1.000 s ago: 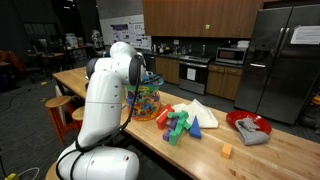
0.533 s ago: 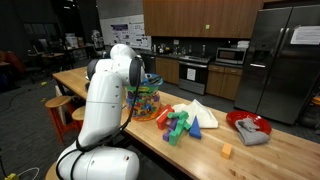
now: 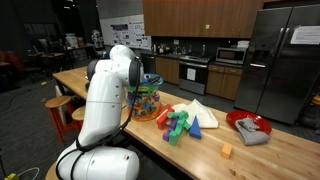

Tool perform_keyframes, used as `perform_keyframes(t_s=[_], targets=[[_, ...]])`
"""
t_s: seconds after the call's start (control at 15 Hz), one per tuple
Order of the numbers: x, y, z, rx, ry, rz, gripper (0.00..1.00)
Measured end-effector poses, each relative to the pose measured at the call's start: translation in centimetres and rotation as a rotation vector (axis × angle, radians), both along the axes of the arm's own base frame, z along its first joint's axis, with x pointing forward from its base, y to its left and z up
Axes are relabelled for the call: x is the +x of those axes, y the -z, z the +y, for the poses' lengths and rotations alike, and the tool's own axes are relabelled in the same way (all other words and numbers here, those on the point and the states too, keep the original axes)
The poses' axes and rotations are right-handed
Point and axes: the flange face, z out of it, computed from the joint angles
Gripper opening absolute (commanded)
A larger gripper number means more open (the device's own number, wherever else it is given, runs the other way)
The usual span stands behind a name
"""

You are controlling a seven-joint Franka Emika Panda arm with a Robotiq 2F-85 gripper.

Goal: Pick up one orange cylindrical block stand from the clear block bag and put it on the table

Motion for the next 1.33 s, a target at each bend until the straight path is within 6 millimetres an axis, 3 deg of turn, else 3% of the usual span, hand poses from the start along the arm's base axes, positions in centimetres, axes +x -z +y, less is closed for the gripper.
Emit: perform_keyframes(t_s=[0.07,0.73,0.87,1.33], targets=[[0.0,0.0,0.0,-0.006,-0.004,-0.003,0.73],[0.3,-0.9,0.0,-0.043,-0.032,-0.036,0.02],[0.5,-1.2,-0.1,-0.043,-0.038,-0.039,0.06],[1.3,-3.0,0.0,-0.031,-0.048,-0.074,0.06]])
